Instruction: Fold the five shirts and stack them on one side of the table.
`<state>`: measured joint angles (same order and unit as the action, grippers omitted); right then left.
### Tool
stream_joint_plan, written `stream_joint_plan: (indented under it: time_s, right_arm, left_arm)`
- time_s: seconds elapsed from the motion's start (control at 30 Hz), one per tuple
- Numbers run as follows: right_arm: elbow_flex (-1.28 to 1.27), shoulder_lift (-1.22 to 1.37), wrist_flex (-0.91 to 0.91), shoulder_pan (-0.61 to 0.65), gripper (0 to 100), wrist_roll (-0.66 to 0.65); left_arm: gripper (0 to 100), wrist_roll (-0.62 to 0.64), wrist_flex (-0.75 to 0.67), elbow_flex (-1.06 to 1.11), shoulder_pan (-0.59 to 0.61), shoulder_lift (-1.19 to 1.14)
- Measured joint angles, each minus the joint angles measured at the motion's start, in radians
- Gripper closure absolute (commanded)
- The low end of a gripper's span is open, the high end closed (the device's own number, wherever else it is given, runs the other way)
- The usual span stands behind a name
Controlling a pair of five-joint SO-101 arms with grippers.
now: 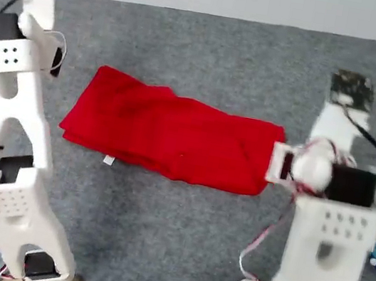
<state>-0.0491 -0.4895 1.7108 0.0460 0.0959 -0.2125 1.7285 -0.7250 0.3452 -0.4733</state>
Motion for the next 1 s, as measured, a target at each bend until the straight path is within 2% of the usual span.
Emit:
stream_joint_plan:
  time_s: [0.23,0.53,0.8,1.0]
  right_arm:
    - [0.192,0.265,0.000,0.064,98.2,0.034]
    - [0.209,0.454,-0.003,0.064,98.3,0.034]
    - [0.209,0.454,-0.003,0.060,98.3,0.034]
    - [0.209,0.456,0.018,-0.002,98.3,-0.005]
  left_arm:
    - [100,0.000,0.000,0.091,0.021,0.040]
    - [99,0.000,-0.002,0.187,-0.023,0.020]
    - [78,-0.006,-0.109,0.187,-0.083,-0.100]
    - [78,-0.008,-0.196,0.187,-0.143,-0.196]
